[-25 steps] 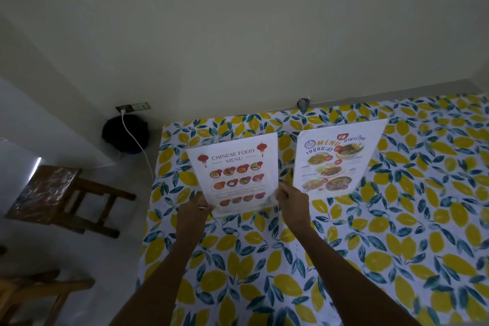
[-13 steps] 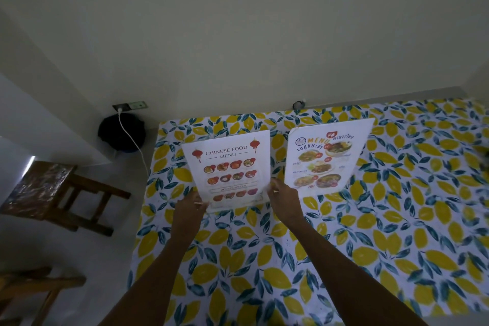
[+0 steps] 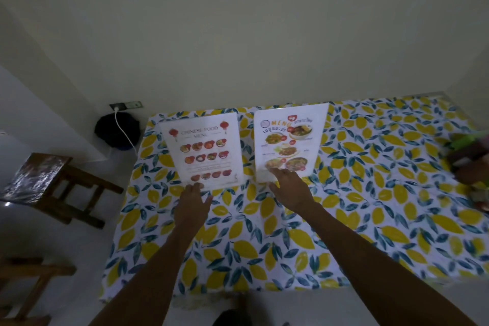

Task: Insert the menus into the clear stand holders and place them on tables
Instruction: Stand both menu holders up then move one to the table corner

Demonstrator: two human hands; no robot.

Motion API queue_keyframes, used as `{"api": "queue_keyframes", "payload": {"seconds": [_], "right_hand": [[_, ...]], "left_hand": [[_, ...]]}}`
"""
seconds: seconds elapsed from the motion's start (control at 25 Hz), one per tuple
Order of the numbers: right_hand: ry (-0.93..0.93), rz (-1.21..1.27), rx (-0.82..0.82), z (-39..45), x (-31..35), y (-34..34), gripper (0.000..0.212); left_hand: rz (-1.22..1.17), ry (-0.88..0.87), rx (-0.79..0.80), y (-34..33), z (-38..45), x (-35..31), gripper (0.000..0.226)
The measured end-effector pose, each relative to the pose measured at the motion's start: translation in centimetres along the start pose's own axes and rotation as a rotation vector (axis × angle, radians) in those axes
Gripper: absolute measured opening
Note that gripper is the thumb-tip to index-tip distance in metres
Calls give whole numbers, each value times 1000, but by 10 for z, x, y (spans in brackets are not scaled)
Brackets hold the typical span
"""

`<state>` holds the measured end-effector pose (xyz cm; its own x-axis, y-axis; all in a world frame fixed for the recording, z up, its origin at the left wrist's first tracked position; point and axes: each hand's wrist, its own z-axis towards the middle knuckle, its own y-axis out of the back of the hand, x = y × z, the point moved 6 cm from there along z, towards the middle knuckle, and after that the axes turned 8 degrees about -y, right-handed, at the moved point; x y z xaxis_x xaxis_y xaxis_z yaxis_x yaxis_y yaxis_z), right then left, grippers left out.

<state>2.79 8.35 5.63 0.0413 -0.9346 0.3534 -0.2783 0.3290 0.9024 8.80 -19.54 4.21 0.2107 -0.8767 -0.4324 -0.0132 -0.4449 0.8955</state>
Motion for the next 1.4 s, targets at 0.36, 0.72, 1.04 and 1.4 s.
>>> {"api": "queue_keyframes", "payload": {"seconds": [0.36,0.72,1.04,1.4], "right_hand": [[-64,-133,-48,-31,-81,49,55],[-160,-69,19,21,-139,59,62],[-214,79,14,88,-142,49,59],[-106,192,-103,127,-169,93,43]], "left_hand": [[-41,-135,20,-28,-4,-114,56],[-175,-36,55,-56,49,-152,72],[-200,-1,16,-66,88,-158,46],[-223,-12,-11,-53,117,-204,44]]}}
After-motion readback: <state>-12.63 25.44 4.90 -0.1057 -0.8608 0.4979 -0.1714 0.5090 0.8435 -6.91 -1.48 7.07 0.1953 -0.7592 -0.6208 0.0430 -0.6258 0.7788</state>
